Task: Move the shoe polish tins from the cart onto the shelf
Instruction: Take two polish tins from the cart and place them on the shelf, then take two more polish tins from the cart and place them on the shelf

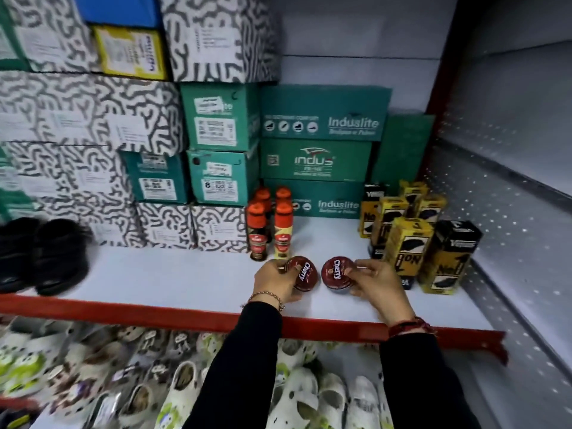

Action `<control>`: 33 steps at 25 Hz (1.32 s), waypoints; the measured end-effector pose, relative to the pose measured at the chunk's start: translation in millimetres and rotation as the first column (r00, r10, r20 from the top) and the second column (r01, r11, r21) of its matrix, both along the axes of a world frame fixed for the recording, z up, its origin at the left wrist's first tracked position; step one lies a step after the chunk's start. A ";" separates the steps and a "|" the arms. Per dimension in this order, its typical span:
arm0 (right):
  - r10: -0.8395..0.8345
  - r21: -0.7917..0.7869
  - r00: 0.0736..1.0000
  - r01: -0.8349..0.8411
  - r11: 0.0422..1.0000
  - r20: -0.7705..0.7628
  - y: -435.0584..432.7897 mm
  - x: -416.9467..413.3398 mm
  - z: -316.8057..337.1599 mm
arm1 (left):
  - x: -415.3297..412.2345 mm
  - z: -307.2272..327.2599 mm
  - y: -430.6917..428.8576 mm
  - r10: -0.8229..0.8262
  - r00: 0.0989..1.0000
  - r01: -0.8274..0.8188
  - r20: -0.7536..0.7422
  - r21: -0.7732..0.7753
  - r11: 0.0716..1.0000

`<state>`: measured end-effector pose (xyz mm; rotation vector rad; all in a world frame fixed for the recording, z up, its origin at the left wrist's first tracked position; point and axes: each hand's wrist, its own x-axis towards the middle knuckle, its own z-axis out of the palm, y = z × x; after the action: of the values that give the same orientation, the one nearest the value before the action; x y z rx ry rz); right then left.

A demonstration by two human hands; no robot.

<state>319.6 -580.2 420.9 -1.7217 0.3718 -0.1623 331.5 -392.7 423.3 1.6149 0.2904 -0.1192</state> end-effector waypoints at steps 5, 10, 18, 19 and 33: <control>-0.116 -0.355 0.993 0.117 0.927 0.022 -0.5 6.9 -3.8 | 13.4 -6.2 -12.5 -0.001 0.995 -0.042 0.097 0.436 0.899; -0.127 -0.626 0.988 0.157 0.764 0.092 10.6 2.6 2.8 | 18.2 -7.1 -15.6 -0.011 0.991 -0.051 0.131 0.458 0.888; -0.001 -0.713 0.976 0.158 0.683 0.216 24.1 -8.6 14.4 | 0.9 6.4 -9.8 -0.026 0.967 -0.150 0.254 0.647 0.748; 0.048 -0.710 0.965 0.156 0.687 0.259 26.0 -9.0 19.0 | -3.8 11.7 -6.0 -0.016 0.950 -0.192 0.312 0.623 0.758; 0.642 -0.832 0.675 -0.076 0.550 0.364 200.1 -26.8 45.1 | -104.6 34.4 149.7 0.186 0.754 -0.656 0.630 0.702 0.277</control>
<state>292.8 -380.2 466.0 -2.3992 -0.7481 -0.6474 226.9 -243.0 457.7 2.5229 0.4959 1.0524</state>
